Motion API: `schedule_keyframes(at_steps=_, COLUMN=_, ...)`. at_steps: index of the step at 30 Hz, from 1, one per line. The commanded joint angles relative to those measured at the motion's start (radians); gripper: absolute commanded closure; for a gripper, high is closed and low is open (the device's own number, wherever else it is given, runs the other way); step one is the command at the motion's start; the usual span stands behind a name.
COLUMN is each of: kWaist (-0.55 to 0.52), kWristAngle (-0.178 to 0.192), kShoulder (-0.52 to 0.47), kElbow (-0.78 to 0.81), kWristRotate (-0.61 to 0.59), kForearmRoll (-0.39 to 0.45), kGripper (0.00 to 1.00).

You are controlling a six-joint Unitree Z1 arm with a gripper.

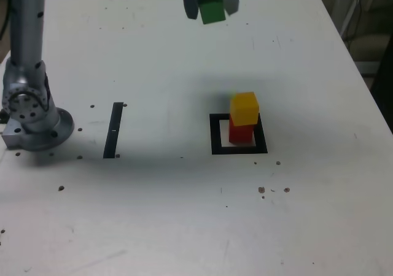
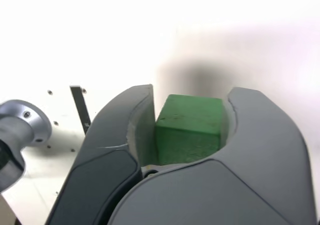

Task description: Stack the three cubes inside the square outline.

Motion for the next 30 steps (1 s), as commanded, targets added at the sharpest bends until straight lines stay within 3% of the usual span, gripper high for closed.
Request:
schedule_keyframes(at_steps=1, kWaist=-0.103, kWristAngle=-0.008, kShoulder=0.000, kElbow=0.008, kWristRotate=-0.060, kForearmRoll=0.012, kGripper=0.86)
schedule_keyframes(at_steps=8, kWaist=-0.279, kWristAngle=-0.035, kShoulder=0.026, kElbow=0.000, kWristRotate=-0.207, kForearmRoll=0.011, kGripper=0.86)
schedule_keyframes(at_steps=15, kWaist=-0.378, kWristAngle=-0.066, kShoulder=0.079, kElbow=-0.021, kWristRotate=-0.346, kForearmRoll=0.010, kGripper=0.86)
schedule_keyframes(at_steps=30, kWaist=-0.356, kWristAngle=-0.025, kShoulder=0.181, kElbow=-0.068, kWristRotate=-0.361, kForearmRoll=0.006, kGripper=0.85)
